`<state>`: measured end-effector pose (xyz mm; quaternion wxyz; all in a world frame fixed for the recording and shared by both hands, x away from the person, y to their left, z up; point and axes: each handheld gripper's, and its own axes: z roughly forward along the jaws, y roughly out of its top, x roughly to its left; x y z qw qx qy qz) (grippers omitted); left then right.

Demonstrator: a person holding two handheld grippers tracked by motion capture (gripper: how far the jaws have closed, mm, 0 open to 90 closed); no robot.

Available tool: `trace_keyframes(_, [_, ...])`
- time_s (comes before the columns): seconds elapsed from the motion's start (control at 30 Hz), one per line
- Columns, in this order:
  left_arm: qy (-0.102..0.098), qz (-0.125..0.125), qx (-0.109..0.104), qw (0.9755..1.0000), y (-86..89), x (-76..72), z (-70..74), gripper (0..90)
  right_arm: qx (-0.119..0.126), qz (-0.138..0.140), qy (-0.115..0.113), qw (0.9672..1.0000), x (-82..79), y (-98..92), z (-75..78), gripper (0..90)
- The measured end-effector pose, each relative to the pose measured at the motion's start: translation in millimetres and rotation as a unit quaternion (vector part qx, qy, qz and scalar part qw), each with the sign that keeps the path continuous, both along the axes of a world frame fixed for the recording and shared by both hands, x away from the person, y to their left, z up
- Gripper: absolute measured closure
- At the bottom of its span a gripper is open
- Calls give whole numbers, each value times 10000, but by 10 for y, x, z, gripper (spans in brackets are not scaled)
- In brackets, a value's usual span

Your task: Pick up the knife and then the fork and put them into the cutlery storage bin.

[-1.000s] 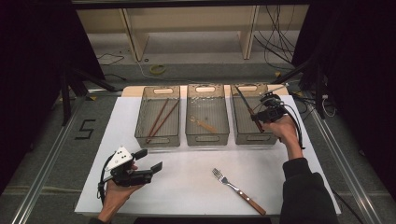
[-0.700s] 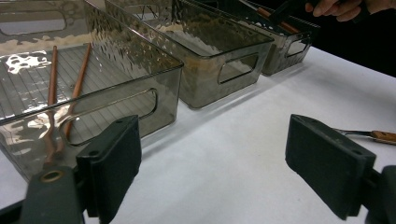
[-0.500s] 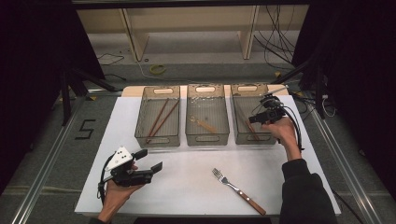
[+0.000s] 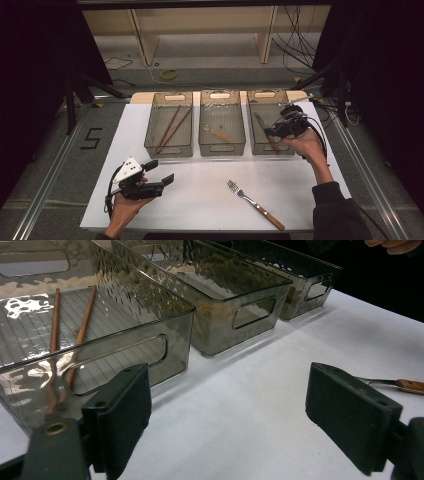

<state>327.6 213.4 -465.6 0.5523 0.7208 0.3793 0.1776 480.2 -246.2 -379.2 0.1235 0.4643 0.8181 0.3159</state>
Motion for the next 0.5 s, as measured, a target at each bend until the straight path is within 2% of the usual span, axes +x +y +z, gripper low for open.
trace_keyframes(0.2, [0, 0, -6, 10000, 1, -2, 3, 179, 18, 185, -79, 9998, -131, 41, 4, 436])
trace_keyframes(0.5, [-4, 3, -8, 10000, 1, 0, 3, 179, 78, 264, -116, 9996, -232, 43, 33, 423])
